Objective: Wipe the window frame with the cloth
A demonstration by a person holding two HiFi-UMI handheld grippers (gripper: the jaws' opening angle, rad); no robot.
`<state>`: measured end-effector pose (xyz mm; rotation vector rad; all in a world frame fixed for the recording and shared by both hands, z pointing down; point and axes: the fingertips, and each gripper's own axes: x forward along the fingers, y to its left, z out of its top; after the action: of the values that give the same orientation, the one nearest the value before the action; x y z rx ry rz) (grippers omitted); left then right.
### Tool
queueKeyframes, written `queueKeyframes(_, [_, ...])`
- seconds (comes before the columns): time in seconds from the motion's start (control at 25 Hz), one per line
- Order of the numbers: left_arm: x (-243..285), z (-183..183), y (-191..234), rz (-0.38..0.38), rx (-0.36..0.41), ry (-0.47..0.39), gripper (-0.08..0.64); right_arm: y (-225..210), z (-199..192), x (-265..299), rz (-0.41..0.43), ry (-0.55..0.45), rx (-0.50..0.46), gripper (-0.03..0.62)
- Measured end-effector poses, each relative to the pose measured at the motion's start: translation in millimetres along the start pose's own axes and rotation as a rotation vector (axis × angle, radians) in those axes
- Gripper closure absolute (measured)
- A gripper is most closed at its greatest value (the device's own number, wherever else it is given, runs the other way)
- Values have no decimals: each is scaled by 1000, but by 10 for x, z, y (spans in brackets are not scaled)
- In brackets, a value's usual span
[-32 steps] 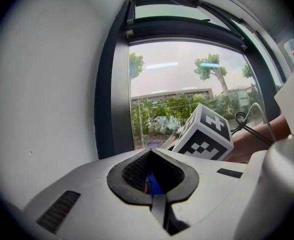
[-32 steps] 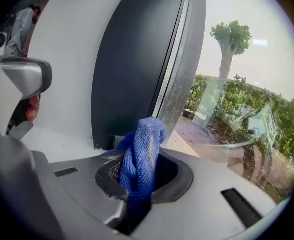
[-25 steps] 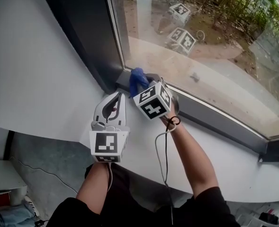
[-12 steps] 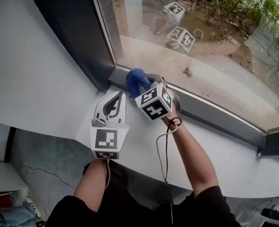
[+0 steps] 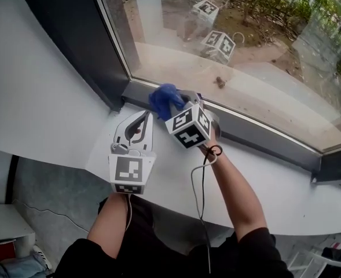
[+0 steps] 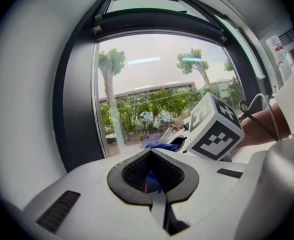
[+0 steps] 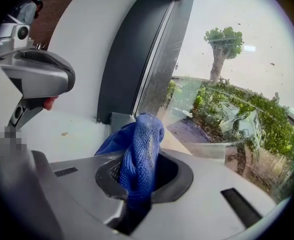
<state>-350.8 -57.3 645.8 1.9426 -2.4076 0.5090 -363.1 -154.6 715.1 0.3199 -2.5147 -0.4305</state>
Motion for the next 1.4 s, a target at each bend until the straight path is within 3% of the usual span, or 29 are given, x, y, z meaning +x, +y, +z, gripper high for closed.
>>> queueKeyframes(0.28, [38, 34, -150, -30, -6, -38, 555, -91, -168, -147, -17, 16, -3, 555])
queueKeyframes(1.4, [280, 261, -1072, -180, 58, -37, 555, -497, -860, -834, -90, 83, 4, 555])
